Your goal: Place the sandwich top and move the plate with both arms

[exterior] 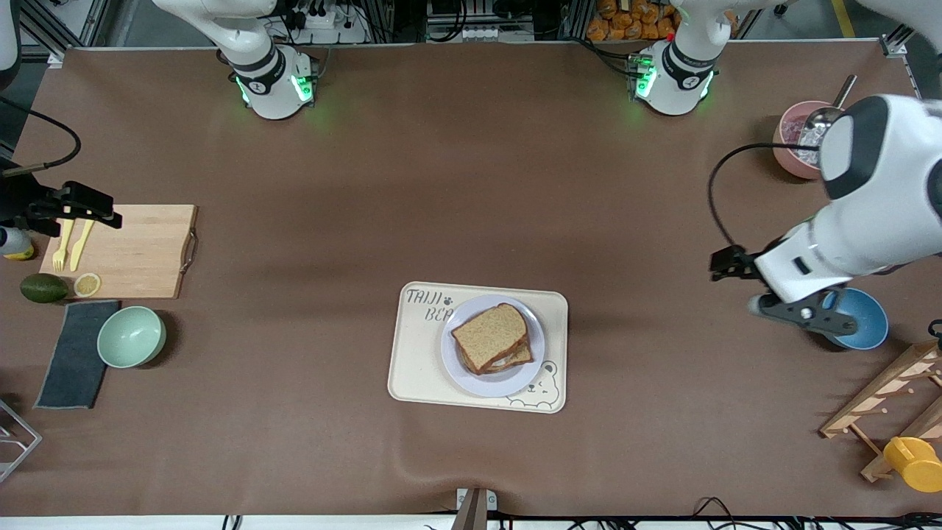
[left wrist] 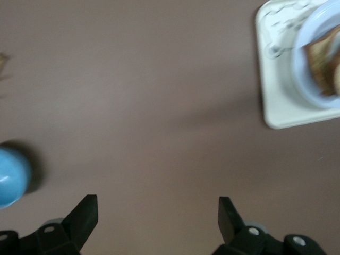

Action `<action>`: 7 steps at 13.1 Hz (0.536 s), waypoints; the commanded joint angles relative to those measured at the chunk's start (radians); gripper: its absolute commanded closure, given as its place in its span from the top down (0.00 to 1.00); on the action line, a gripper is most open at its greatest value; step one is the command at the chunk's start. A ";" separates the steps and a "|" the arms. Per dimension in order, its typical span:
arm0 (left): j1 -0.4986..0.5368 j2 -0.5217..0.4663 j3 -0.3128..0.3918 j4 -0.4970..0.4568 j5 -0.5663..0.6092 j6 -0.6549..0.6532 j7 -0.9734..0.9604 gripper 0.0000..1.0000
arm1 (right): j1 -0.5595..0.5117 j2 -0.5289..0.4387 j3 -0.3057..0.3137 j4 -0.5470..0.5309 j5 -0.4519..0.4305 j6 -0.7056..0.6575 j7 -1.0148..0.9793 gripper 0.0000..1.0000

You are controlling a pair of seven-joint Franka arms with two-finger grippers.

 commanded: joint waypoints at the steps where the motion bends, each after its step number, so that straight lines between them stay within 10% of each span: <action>1: 0.004 -0.007 -0.007 0.058 0.064 -0.065 0.007 1.00 | -0.018 -0.005 0.008 0.007 0.010 0.001 0.010 1.00; 7: 0.050 -0.098 -0.007 0.056 0.064 -0.123 0.009 1.00 | -0.004 0.015 0.010 0.002 0.009 0.081 0.012 1.00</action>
